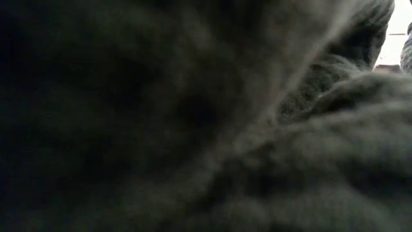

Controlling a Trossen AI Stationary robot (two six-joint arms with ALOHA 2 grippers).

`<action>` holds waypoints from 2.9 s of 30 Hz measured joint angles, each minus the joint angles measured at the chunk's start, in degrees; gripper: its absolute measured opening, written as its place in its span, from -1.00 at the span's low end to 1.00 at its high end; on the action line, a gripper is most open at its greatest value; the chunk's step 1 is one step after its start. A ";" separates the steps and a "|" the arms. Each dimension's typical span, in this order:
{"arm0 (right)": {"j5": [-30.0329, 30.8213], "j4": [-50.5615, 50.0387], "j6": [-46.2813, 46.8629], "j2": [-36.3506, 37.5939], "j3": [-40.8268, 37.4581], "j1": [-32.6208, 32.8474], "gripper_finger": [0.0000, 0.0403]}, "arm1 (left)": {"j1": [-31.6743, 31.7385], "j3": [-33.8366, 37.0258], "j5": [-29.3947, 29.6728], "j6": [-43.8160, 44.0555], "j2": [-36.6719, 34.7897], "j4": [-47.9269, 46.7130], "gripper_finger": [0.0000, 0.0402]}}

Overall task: Sort clothes
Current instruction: Put the white polo shirt into the blue laundry organizer

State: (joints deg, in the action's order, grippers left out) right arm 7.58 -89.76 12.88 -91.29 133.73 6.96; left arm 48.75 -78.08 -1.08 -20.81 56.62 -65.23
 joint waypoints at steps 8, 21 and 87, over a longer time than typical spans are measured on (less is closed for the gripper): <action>2.51 0.61 -0.02 0.00 -0.01 -0.04 -0.11 | 0.00 -12.86 0.02 3.81 -0.61 -0.86 -1.00; 5.19 3.97 -2.06 0.00 -0.02 -0.11 -0.20 | 0.00 -29.46 -0.43 8.29 -0.38 -0.91 -1.00; -1.71 89.52 -21.40 -22.10 -0.02 -8.63 0.70 | -24.70 -47.56 -24.82 39.67 21.86 27.17 -1.00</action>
State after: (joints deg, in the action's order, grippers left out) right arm 5.86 -0.24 -8.51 -113.38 133.71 -1.67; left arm 24.06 -125.64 -25.90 18.86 78.48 -38.05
